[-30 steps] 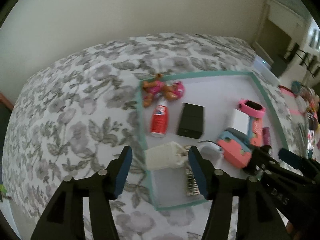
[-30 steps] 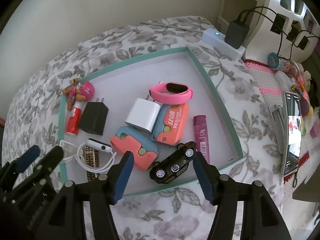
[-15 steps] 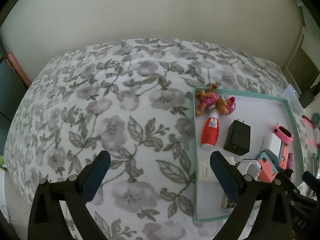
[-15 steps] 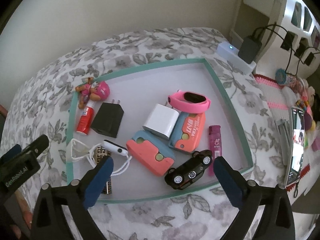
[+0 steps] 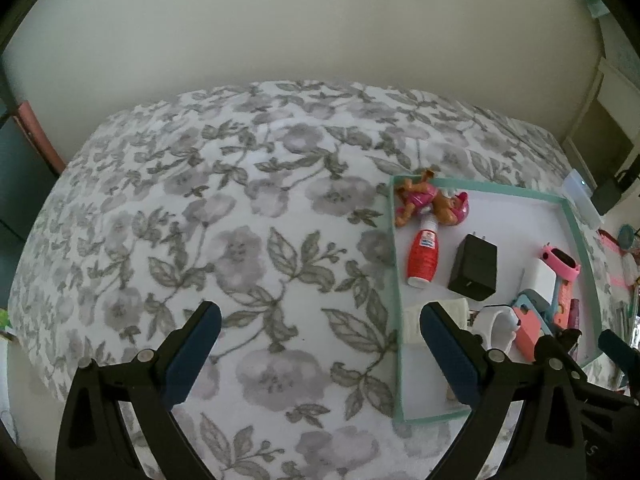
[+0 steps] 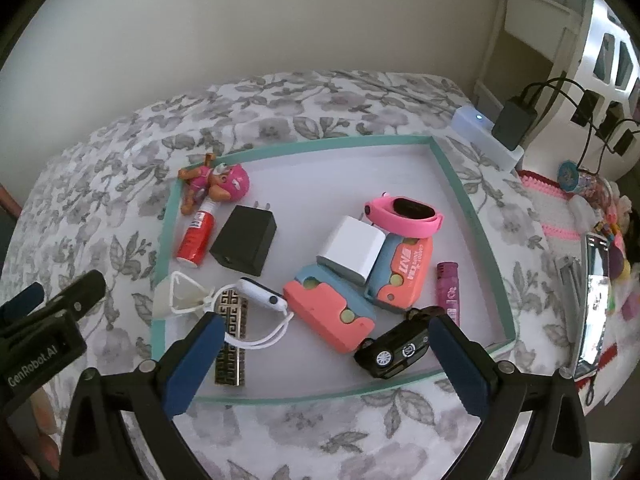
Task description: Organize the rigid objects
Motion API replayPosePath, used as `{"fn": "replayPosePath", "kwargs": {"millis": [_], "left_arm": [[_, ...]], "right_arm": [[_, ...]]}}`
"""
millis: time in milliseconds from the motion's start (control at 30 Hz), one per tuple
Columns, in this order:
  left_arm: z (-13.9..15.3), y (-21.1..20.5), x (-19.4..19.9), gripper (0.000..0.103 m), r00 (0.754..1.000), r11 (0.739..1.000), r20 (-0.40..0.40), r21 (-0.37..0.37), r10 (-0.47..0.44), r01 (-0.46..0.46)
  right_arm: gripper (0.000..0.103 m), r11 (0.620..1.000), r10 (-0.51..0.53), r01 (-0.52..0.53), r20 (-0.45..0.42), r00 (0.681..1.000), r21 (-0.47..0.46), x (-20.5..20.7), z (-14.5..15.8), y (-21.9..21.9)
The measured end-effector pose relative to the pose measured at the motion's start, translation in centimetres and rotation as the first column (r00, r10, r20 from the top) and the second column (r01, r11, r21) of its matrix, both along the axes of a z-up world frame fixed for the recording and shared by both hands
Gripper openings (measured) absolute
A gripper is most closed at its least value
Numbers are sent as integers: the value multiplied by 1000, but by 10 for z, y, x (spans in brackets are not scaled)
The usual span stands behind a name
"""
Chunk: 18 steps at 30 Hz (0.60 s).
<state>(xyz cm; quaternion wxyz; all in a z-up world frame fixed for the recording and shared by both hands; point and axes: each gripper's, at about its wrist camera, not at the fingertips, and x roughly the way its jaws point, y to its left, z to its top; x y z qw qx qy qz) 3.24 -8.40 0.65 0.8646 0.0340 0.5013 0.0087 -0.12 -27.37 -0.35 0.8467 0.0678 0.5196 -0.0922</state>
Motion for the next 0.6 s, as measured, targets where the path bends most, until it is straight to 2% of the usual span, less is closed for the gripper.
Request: {"fn": "replayPosePath", "kwargs": {"millis": [200,400,600], "left_arm": [[3,8,-6,100,1000,1000,-9,-12,10,-10],[3,6,-10,100,1000,995,2,97,18,-18],[7,8,-16,100,1000,997,13,82,5,-6]], "right_arm": [[103,1000,2,-2,12,1000,-7,-3,4,3],[103,1000,9,-8,31,999,-13,-6,12,8],[103,1000,1,-1,39,999,-14,-8,17,7]]}}
